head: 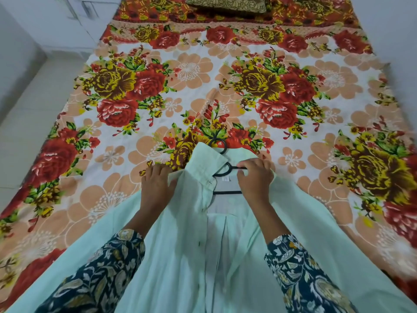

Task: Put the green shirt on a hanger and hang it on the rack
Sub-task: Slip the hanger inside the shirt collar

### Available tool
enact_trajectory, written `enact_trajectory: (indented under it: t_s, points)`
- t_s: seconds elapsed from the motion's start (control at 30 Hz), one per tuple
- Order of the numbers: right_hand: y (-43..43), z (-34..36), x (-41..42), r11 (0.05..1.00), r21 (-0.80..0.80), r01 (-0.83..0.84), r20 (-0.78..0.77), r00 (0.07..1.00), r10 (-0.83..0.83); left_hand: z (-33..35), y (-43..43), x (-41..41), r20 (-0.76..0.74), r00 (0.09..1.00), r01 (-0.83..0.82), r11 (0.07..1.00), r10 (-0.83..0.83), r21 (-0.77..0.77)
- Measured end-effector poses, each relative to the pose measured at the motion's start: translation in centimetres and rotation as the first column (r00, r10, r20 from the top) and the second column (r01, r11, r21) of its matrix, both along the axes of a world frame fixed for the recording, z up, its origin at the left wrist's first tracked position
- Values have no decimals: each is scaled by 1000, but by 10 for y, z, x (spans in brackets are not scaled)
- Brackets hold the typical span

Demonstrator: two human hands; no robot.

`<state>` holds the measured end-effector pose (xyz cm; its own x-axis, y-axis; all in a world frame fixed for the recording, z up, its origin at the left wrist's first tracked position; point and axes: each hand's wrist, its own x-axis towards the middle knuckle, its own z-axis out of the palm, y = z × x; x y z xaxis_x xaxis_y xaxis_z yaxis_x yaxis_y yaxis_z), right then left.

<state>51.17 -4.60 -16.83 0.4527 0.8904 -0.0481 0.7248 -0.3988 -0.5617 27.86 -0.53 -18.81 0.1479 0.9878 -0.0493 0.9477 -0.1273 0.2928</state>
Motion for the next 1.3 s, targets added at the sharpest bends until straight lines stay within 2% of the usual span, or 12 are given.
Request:
enact_trajectory:
  t_s: [0.07,0.13,0.2,0.3,0.4,0.5,0.63,0.83,0.97,1.03,1.17,1.3]
  points:
    - [-22,11,-1,992,-28,126,-258,957,-129,13,-17,8,88,996,29,1000,-28,-9]
    - [-57,26,-7,965,-94,243,-483,837,-258,33,-45,15,193,980,59,996,-44,-74]
    - [-92,36,-13,933,-174,314,-626,696,-351,52,-76,21,289,957,87,984,-38,-157]
    - [-150,44,-26,885,-327,331,-709,533,-461,71,-128,20,376,927,99,955,15,-280]
    - [-195,43,-37,869,-416,267,-720,487,-494,78,-174,13,378,926,133,913,25,-386]
    - [-204,42,-38,882,-413,228,-725,503,-469,79,-196,11,358,933,128,890,42,-438]
    - [-186,42,-29,925,-342,167,-687,627,-367,79,-195,18,401,913,112,892,83,-439]
    - [-131,38,-3,966,-245,87,-573,790,-217,81,-147,45,507,838,62,888,201,-456]
    - [-95,24,12,889,-456,-33,-364,919,-153,73,-108,58,541,796,43,867,271,-497]
    - [-72,22,12,877,-480,-29,-367,914,-171,66,-88,62,535,786,27,847,310,-531]
    - [-20,19,-5,950,-304,67,-508,833,-221,42,-58,63,498,794,-1,820,349,-573]
    - [7,7,-17,945,-328,-15,-615,762,-201,25,-44,55,506,760,-28,799,407,-601]
